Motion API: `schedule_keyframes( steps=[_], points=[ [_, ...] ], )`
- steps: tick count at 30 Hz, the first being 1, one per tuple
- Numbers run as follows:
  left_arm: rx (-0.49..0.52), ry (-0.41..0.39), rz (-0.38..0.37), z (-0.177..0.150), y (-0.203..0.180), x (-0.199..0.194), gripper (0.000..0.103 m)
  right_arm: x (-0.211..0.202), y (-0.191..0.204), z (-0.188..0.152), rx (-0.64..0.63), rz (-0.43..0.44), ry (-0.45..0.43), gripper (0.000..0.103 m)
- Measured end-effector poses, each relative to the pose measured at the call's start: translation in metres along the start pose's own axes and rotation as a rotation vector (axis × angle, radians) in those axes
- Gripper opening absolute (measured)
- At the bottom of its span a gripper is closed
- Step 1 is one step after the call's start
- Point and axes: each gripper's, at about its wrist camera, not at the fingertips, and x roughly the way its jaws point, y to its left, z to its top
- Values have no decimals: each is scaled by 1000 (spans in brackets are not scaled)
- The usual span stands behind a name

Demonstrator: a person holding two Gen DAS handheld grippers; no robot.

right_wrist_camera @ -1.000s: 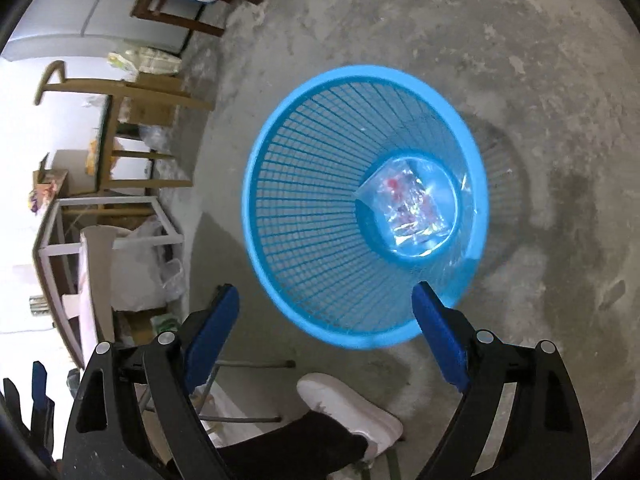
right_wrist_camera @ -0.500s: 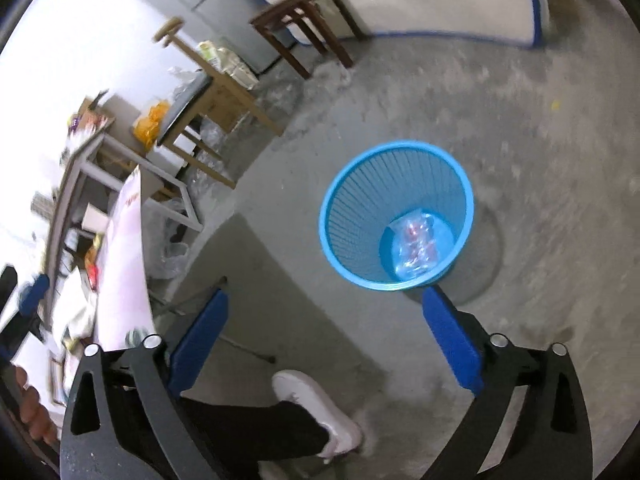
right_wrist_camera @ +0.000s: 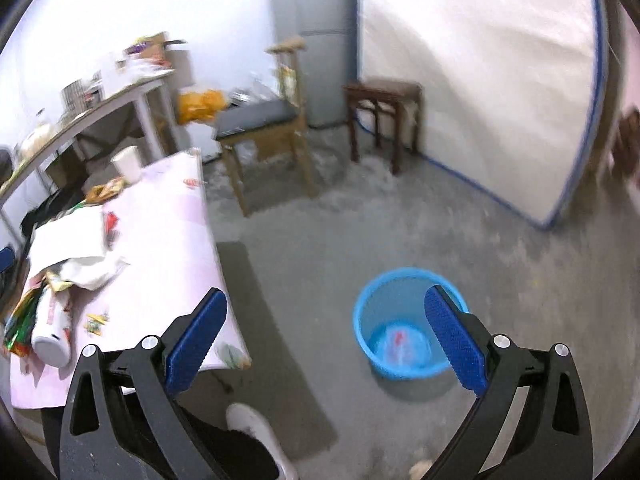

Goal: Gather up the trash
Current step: 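Return both tools to the table and grasp the white tissue with the right tool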

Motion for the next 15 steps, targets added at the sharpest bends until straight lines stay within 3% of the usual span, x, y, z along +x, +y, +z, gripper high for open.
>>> schedule_keyframes(
  steps=[3,7,11,15],
  points=[
    [-61,-35,33,-2,34,-26,97,2,33,15,-61,79,-47,95],
    [-96,-110,91,-5,74,-58,97,3,89,38,-110,299,-44,95],
    [-118,-136,133,-4,114,-75,97,26,163,63,-183,545,66,95],
    [-144,-150,167,-4,146,-85,97,63,239,69,-251,686,205,95]
  ],
)
